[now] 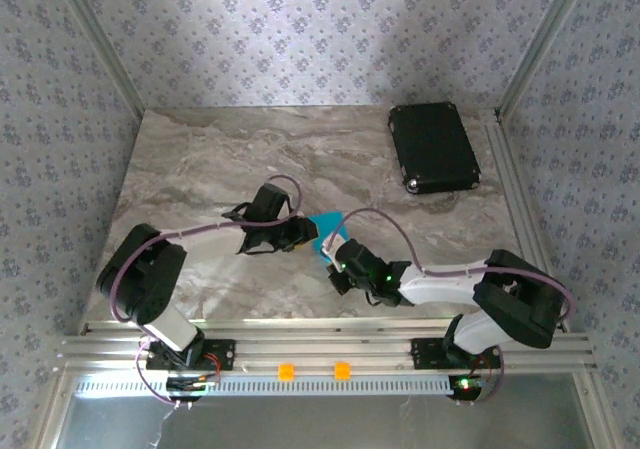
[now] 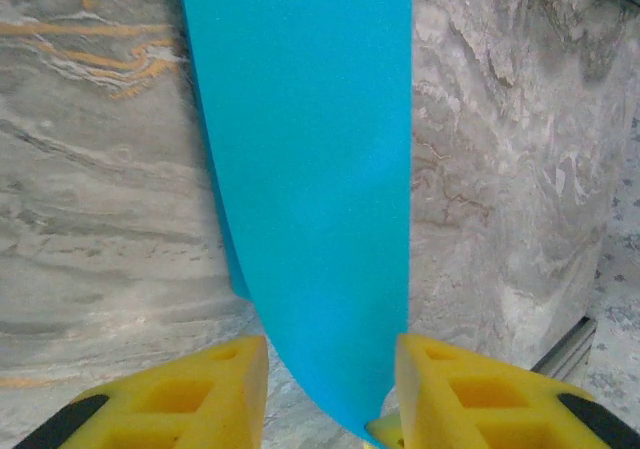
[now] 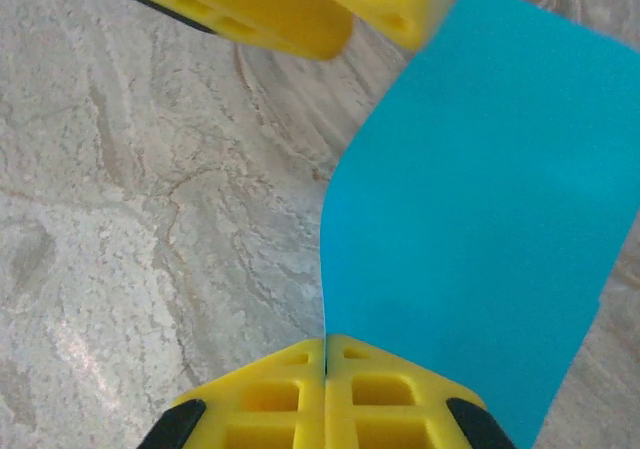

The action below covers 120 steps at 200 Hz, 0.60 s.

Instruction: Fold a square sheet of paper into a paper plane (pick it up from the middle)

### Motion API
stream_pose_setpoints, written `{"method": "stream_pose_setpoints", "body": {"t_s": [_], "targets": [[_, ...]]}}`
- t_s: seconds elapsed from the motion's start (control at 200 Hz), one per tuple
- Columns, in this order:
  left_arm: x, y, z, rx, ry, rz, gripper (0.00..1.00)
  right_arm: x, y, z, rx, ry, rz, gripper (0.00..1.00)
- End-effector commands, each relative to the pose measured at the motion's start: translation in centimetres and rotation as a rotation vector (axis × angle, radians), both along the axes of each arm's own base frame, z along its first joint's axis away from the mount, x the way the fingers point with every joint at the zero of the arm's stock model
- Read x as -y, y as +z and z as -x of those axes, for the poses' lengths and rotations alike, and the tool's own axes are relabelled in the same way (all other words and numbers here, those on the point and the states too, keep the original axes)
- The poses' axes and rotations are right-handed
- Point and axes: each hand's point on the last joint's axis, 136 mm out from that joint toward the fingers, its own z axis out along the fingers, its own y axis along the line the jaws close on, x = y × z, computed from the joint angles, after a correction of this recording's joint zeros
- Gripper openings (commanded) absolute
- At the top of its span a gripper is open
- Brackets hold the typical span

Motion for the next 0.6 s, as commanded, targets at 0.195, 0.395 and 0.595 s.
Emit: {"method": "stream_pose_setpoints", "body": {"t_s": [0.195,0.395,0.595], "targets": [[-1.1,0.9,-0.3,0.051,0.02,-0.039,0.36,-0.9,1.9,0.1,-0.289,-0.039,-0.253,0.02],[-1.2,1.6,-0.4,0.07,0.014,-0.03,0.31,-0.4,2.0,-0.6,-0.408,-0.091,-0.343,0.02],[-1.1,2.1,-0.7,0.082,0.022,-0.006,0.27,-0.3,2.2,-0.8,-0.438,-0.103,-0.366,0.02]]}}
